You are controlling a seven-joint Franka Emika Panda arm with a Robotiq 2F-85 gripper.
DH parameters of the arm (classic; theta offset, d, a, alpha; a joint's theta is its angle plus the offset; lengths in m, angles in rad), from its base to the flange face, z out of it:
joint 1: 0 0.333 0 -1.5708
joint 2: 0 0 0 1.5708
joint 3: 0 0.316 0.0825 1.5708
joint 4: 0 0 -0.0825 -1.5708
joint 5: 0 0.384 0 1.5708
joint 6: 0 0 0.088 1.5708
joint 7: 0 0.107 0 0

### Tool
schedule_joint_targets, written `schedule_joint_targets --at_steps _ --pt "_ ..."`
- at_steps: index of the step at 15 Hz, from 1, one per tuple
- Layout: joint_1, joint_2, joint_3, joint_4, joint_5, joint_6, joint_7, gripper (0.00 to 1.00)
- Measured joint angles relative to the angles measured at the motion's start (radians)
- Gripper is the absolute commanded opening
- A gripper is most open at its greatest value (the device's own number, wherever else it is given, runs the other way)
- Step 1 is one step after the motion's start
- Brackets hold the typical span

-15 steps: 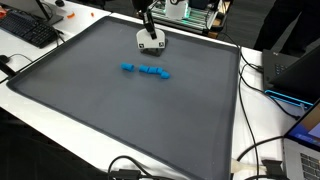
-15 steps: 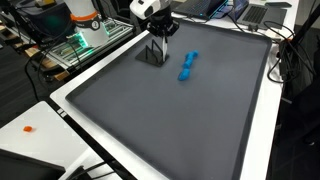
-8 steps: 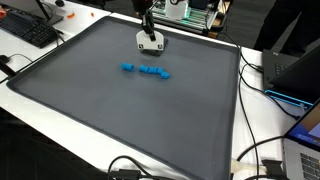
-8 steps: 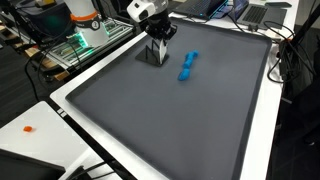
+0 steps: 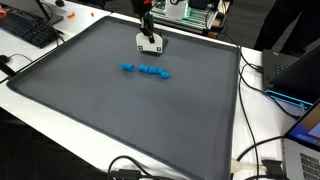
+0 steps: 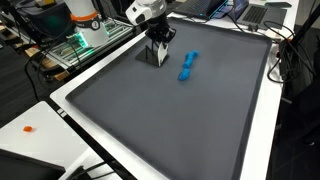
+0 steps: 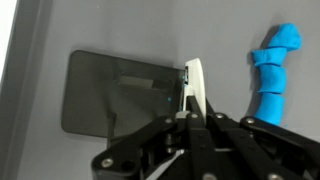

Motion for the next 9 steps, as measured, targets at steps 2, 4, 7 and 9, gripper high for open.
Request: schedule_joint_targets --at_steps 2,4,7,9 --pt "0.0 0.002 0.0 -0.001 0.01 0.008 0.006 0.01" --pt "0.0 0.003 0.0 -0.001 0.014 0.016 0.013 0.01" --pt "0.0 0.004 0.0 -0.002 0.021 0.019 0.022 0.01" --pt "0.0 0.004 0.0 -0.002 0.021 0.019 0.03 0.01"
